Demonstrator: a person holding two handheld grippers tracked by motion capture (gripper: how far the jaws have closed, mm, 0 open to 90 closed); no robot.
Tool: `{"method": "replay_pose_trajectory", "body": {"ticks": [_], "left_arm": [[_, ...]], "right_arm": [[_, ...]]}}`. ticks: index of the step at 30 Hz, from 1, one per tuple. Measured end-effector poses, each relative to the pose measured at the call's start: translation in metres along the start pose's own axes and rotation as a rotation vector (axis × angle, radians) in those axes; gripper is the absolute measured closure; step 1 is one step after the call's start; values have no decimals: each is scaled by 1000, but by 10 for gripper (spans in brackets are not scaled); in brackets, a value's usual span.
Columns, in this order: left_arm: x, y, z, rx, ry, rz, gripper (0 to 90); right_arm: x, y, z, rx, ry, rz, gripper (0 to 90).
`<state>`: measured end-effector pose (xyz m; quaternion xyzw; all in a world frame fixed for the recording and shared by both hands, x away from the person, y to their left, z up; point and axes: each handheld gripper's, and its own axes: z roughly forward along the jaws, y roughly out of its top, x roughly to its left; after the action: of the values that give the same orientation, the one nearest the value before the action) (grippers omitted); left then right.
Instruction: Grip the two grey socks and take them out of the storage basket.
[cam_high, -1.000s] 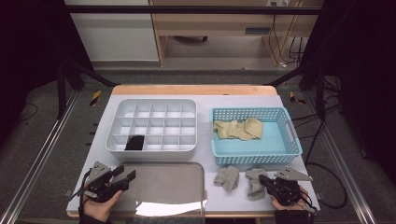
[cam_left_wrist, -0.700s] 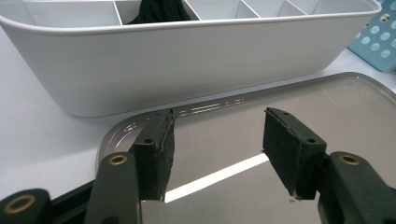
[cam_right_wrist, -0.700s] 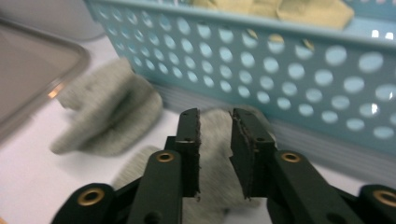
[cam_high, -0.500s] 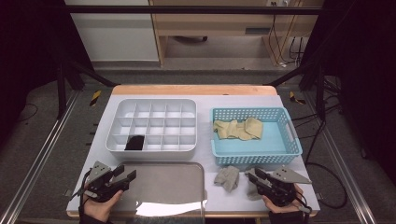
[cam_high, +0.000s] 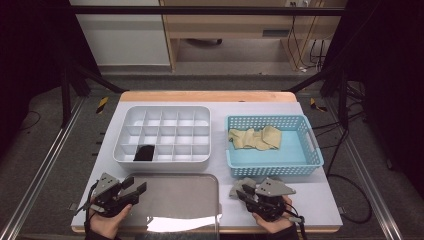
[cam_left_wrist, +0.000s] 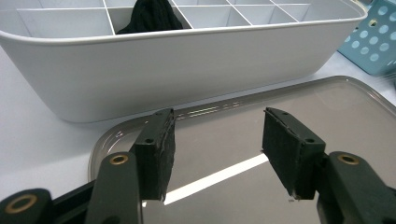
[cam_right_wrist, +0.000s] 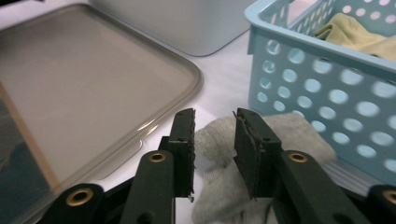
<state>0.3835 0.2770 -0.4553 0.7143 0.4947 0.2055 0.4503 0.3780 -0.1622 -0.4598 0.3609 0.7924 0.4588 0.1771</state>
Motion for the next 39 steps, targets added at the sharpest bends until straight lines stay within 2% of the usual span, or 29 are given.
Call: {"method": "replay_pose_trajectory", "body": {"ticks": [3,7,10,12,14,17,19,24,28,34,37,39], "left_arm": [[0,0,0,1,-2,0,428],[-1,0,1,2,-4,1,428],[-2,0,1,6,-4,2,427],[-2,0,1,5,-6,2,428],[-2,0,2,7,-6,1,428],[-2,0,2,7,-7,1,427],[-1,0,2,6,-7,2,428],[-1,0,1,3,-7,2,428],[-1,0,0,1,-9,3,428],[-2,0,0,0,-15,3,427],[-4,0,0,2,-22,13,427],[-6,0,1,1,-27,16,427]], "right_arm": [[2,0,13,20,-29,-40,641],[3,-4,25,61,-25,-51,624],[4,-6,31,82,-44,-68,630],[5,-7,33,97,-58,-75,659],[5,-7,35,99,-65,-74,730],[4,-7,36,115,-73,-52,841],[2,-8,36,122,-68,-42,867],[0,-5,29,98,-36,-9,878],[2,1,18,46,-1,-2,882],[16,17,4,-18,95,-13,882],[24,23,4,-27,157,-15,882],[28,23,7,-20,176,-28,881]]}}
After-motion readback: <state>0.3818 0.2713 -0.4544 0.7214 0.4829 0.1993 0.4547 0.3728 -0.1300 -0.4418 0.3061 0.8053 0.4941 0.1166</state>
